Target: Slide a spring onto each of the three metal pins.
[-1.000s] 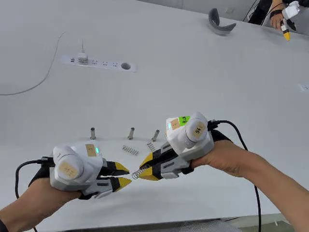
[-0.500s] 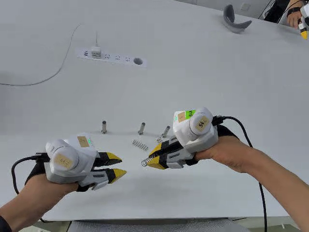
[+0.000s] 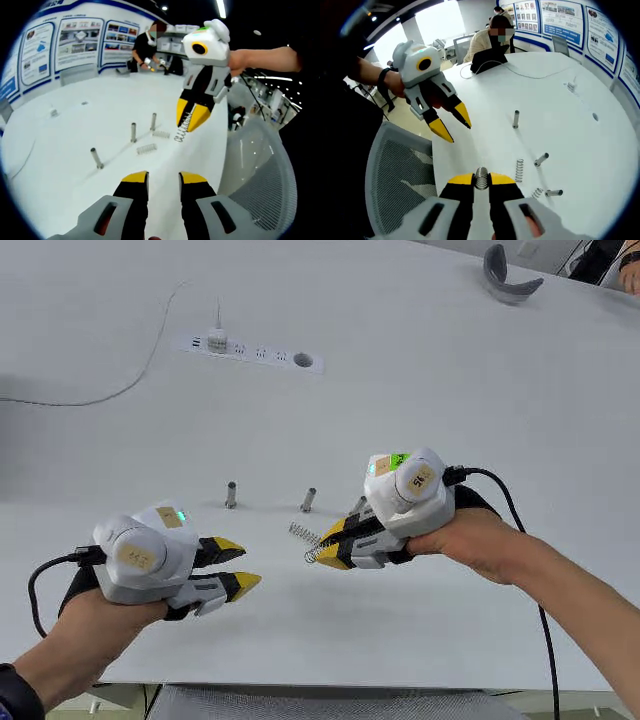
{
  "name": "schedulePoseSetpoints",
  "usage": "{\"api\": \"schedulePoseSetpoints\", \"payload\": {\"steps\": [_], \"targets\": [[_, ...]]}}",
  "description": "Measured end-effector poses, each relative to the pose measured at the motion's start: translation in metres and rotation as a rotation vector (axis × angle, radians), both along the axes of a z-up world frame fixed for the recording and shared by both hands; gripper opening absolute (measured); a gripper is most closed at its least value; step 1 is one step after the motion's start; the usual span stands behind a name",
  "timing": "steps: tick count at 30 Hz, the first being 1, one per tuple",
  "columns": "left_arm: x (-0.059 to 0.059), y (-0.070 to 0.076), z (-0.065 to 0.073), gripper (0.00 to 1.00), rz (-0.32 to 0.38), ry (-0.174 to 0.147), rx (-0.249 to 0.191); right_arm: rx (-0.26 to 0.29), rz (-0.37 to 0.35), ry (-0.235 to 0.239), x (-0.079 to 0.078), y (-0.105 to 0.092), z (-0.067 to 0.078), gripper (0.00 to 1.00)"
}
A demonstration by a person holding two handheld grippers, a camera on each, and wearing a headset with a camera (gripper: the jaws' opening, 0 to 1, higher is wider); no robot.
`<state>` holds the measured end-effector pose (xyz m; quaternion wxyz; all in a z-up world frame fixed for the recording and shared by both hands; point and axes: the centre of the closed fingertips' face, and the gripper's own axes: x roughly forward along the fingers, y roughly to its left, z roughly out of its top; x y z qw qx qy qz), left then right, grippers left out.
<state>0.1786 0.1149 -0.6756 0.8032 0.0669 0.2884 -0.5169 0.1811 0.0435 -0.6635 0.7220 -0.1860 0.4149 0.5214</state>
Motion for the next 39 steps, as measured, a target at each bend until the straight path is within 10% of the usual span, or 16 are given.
{"api": "schedulePoseSetpoints", "payload": {"steps": [39], "targets": [[0.050,0.056,-0.020,0.55,0.257,0.035,0.031,-0.036,0.051,-0.020,0.071,0.042,-0.011,0.12]]}}
